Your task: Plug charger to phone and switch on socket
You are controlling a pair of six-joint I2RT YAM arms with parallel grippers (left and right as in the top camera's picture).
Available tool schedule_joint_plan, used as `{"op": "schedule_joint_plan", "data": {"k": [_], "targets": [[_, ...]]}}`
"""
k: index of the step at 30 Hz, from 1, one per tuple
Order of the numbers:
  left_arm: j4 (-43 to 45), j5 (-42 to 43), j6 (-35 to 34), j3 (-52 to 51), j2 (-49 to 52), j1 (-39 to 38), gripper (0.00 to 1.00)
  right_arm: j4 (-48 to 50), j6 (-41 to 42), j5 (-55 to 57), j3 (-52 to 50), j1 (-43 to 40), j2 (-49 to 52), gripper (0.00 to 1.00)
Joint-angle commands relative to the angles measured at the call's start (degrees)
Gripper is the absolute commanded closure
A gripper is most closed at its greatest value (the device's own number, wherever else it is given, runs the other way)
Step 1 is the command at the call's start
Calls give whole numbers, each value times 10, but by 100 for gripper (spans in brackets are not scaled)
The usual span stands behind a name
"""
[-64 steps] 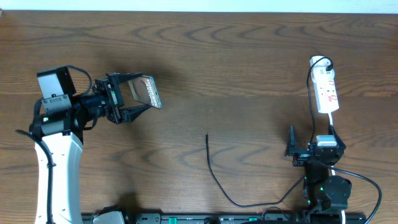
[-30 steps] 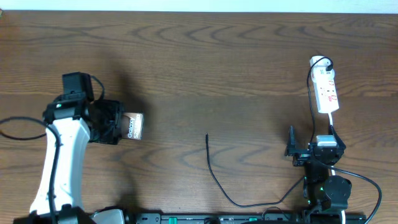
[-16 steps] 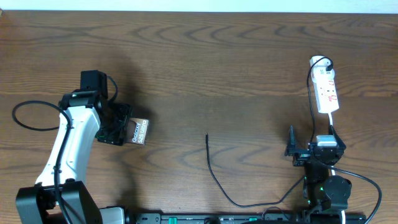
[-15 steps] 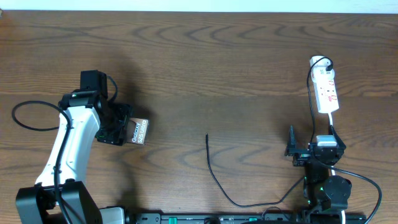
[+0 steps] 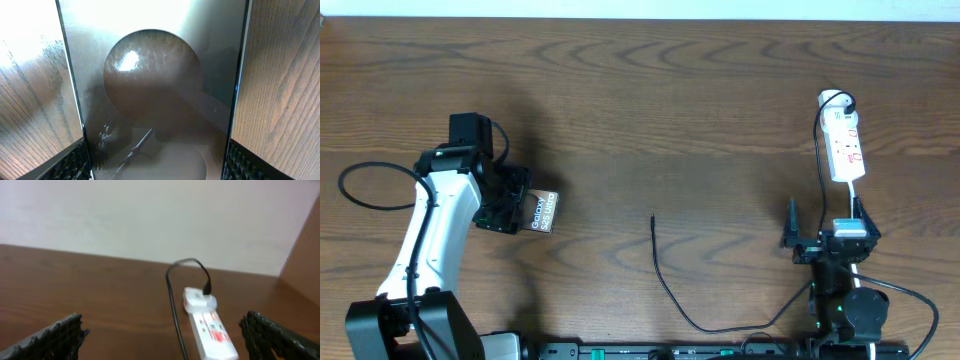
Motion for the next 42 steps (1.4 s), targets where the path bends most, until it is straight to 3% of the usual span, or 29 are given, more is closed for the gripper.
{"op": "schedule_joint_plan", "data": {"k": [1, 6, 13, 22, 31, 36, 42], "targets": [[1, 3, 7, 9, -2, -1, 92, 31, -4, -59, -1, 3, 0, 1], [7, 3, 7, 9, -2, -1, 93, 51, 57, -105, 6, 3, 0, 1], [7, 3, 7, 9, -2, -1, 93, 12, 71, -140, 80, 3, 45, 1], [11, 5, 8, 9, -2, -1, 93, -7, 71, -282, 236, 3, 304, 1], [11, 5, 8, 9, -2, -1, 93, 18, 72, -536, 381, 3, 631, 1], [11, 5, 8, 9, -2, -1, 93, 127, 142, -652, 410, 3, 784, 1], [12, 5, 7, 9, -2, -1, 93, 278, 270, -676, 410, 16, 909, 1]]}}
